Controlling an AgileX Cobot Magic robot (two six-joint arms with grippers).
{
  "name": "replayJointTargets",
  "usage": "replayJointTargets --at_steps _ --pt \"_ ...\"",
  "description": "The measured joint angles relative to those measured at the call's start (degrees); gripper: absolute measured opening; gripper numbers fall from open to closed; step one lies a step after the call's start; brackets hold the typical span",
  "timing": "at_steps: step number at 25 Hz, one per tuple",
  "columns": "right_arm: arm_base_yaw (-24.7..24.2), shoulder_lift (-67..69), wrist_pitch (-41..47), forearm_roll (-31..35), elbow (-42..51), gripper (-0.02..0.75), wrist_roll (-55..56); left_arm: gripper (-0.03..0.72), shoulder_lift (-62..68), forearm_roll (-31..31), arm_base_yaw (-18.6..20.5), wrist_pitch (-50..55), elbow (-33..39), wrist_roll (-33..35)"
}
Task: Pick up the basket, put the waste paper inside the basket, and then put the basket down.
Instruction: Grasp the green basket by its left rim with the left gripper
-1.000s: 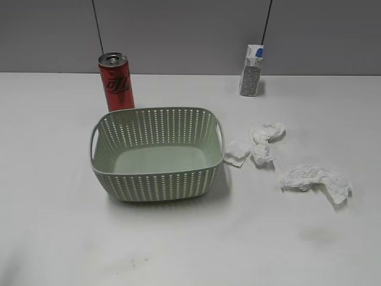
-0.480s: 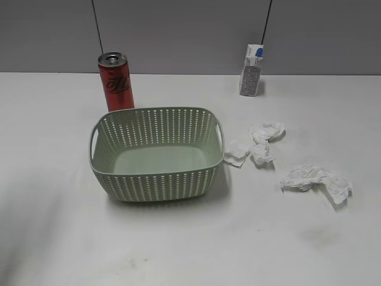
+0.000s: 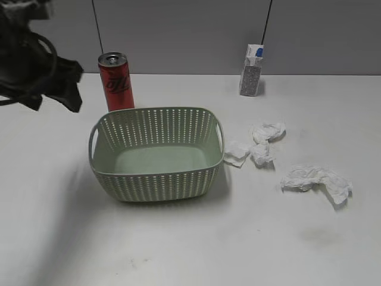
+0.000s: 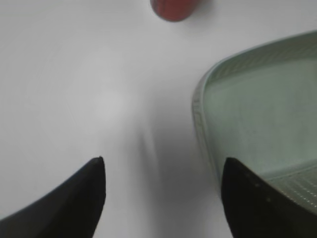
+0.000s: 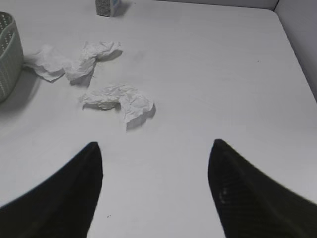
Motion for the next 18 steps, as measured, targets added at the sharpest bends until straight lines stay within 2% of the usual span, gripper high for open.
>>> replayJointTargets --at_steps 3,5,16,18 --pt "0.00 0.32 0.00 -2.26 0.00 0.519 2.76 0.555 5.06 2.26 -3.88 0.22 -1.28 -5.11" --pt "0.00 1.31 0.00 -3.31 0.00 0.537 4.12 0.555 7.90 2.53 -4.83 0.20 -1.58 -7.32" --pt "0.00 2.74 0.00 -3.63 0.00 0.549 4.97 0.554 16.96 1.52 -5.03 -3.34 -1.58 -10.63" --pt "0.00 2.74 0.00 -3.63 0.00 0.549 4.97 0.534 17.82 1.00 -5.03 -3.45 -1.58 -10.68"
